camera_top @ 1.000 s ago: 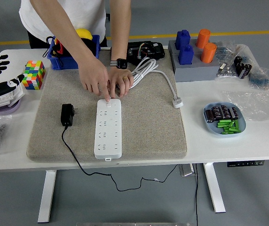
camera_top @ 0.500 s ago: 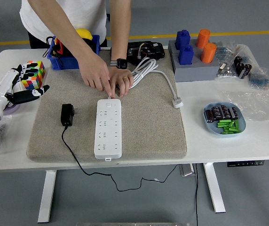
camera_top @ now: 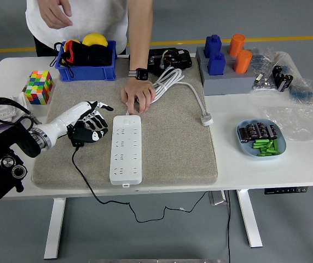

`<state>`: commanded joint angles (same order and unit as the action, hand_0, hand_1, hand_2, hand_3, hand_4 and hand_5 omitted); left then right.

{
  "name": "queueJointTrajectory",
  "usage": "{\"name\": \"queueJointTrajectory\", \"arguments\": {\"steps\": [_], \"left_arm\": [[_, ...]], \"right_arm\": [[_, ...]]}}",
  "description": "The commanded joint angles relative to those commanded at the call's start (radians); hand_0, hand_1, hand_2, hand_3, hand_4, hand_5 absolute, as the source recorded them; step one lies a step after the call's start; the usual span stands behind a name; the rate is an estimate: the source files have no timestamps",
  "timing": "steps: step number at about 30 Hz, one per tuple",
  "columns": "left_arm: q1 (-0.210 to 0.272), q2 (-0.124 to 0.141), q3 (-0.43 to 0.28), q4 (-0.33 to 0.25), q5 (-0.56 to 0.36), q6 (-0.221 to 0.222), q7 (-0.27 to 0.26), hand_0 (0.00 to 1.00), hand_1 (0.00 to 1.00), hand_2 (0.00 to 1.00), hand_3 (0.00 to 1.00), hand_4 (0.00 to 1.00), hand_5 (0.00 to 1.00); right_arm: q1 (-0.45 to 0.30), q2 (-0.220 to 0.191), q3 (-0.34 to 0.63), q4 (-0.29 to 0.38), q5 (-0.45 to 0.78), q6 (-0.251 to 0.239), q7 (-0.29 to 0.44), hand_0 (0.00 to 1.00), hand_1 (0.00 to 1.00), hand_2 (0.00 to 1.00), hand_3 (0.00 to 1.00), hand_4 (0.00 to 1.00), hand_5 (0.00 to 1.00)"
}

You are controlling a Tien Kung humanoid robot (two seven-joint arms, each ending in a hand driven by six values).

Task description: Pull the plug out,throw it away,press the button

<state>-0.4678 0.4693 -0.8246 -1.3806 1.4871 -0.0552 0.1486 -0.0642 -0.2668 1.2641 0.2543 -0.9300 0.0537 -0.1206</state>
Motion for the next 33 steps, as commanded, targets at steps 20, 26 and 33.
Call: {"name": "queueJointTrajectory", "arguments": {"steps": [20, 26, 33], "left_arm": [[-0.338, -0.144, 0.328, 0.262, 0.035, -0.028, 0.152, 0.037, 0.021, 0.119, 0.722, 0.002, 0.002], [-0.364, -0.158, 0.358, 0.312, 0.074, -0.026, 0.162, 0.037, 0.020, 0.123, 0.727, 0.002, 0.002], [-0.389, -0.177, 0.408, 0.380, 0.101, -0.028, 0.167, 0.037, 0.020, 0.124, 0.728, 0.002, 0.002]], "right_arm": [[0.001, -0.001, -0.006, -0.002, 0.009, 0.000, 0.000, 0.725, 0.674, 0.663, 0.658, 0.763, 0.632], [0.004, -0.004, -0.012, -0.003, 0.010, 0.000, 0.000, 0.725, 0.673, 0.663, 0.658, 0.762, 0.632], [0.007, -0.010, -0.022, -0.004, 0.011, 0.000, -0.001, 0.725, 0.673, 0.663, 0.658, 0.762, 0.633]]}}
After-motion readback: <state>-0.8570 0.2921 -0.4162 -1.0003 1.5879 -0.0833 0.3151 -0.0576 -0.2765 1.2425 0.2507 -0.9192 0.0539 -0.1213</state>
